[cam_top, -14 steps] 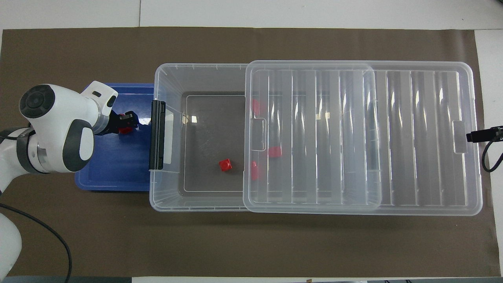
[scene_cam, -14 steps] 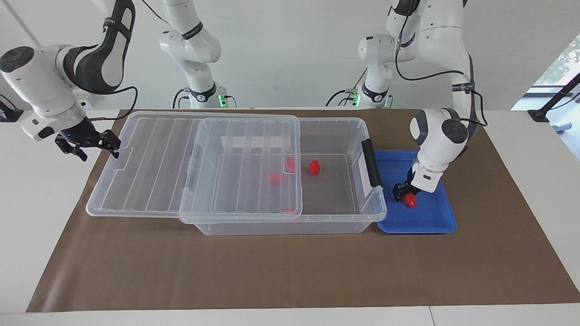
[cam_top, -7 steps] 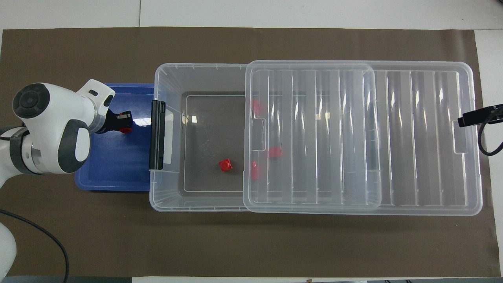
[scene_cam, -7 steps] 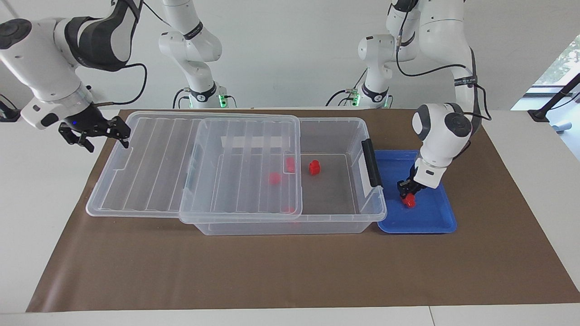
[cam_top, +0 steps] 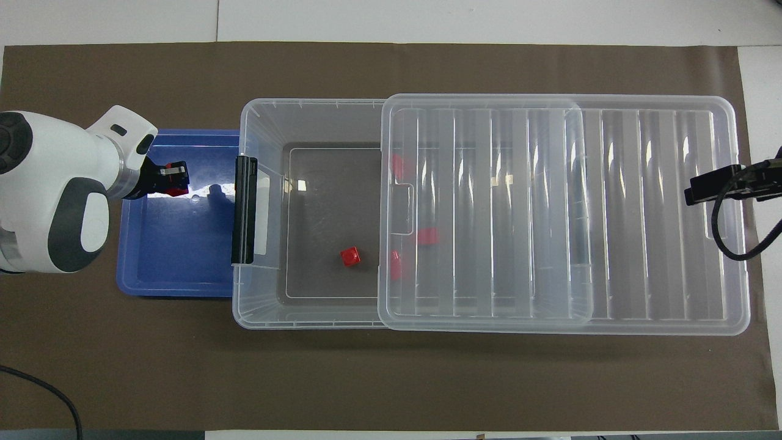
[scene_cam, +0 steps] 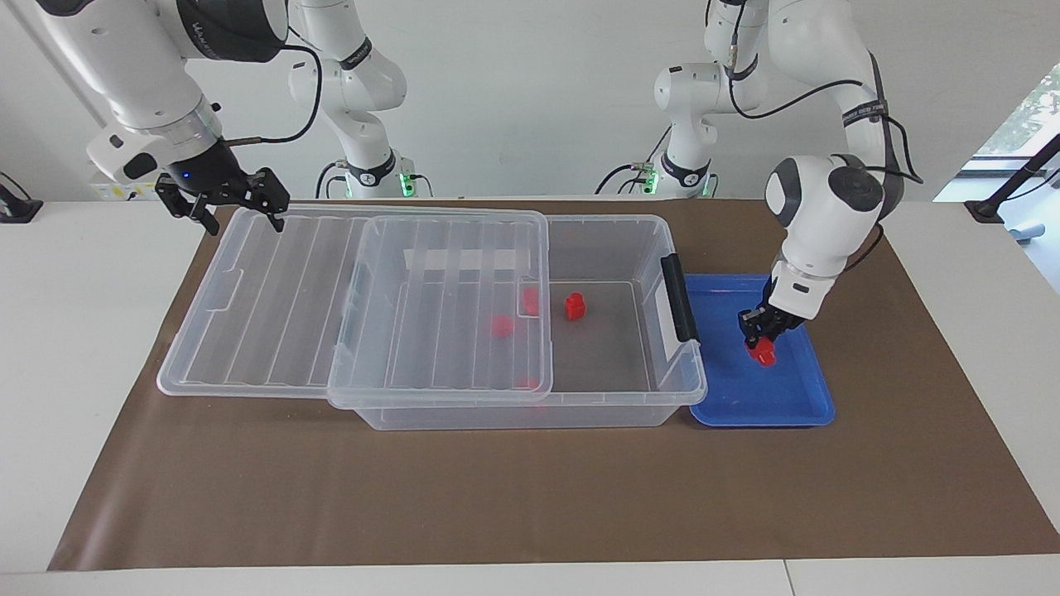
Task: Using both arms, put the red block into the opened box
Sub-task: 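Carry the red block with the left gripper over the opened box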
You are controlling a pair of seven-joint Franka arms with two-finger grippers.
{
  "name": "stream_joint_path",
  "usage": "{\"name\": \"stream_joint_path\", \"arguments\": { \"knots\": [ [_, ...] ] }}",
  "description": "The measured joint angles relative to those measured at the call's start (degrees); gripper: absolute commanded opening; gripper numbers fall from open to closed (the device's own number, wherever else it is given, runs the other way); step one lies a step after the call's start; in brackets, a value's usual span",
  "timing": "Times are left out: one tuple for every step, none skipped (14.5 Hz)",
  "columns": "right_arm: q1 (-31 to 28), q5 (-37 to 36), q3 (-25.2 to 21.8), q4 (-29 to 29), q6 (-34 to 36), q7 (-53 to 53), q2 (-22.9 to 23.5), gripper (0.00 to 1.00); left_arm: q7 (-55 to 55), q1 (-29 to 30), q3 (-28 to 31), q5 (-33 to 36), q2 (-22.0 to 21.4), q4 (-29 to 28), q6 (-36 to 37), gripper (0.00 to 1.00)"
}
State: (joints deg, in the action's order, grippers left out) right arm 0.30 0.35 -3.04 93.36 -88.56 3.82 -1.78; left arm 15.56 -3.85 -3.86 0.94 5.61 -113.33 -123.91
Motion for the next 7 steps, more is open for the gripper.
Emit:
{"name": "stream_joint_path", "arguments": {
  "knots": [
    [0.0,0.0,0.0,0.0,0.1,-0.1,0.0,1.00,-0.1,-0.8,-0.2,0.4,-1.2,2.6,4.2,0.00],
    [0.0,0.0,-0.1,0.2,0.1,-0.1,0.0,1.00,-0.1,-1.8,-0.3,0.6,-2.0,5.3,8.0,0.00],
    [0.0,0.0,-0.2,0.3,0.1,-0.1,0.0,1.00,-0.1,-2.9,-0.4,0.6,-2.6,7.9,11.2,0.00],
    [0.0,0.0,-0.2,0.5,0.1,-0.1,0.0,1.00,-0.1,-4.1,-0.8,0.7,-2.9,10.2,13.9,0.00],
    [0.0,0.0,-0.2,0.5,0.1,-0.1,0.0,1.00,-0.1,-5.1,-1.4,0.7,-3.0,12.0,15.7,0.00],
    [0.0,0.0,-0.2,0.5,0.1,-0.1,0.0,1.00,0.1,-6.3,-2.0,0.7,-3.0,13.0,16.6,0.00],
    [0.0,0.0,-0.2,0.5,0.1,-0.1,0.0,1.00,0.8,-7.9,-2.5,0.7,-3.0,13.3,16.9,0.00]
  ]
}}
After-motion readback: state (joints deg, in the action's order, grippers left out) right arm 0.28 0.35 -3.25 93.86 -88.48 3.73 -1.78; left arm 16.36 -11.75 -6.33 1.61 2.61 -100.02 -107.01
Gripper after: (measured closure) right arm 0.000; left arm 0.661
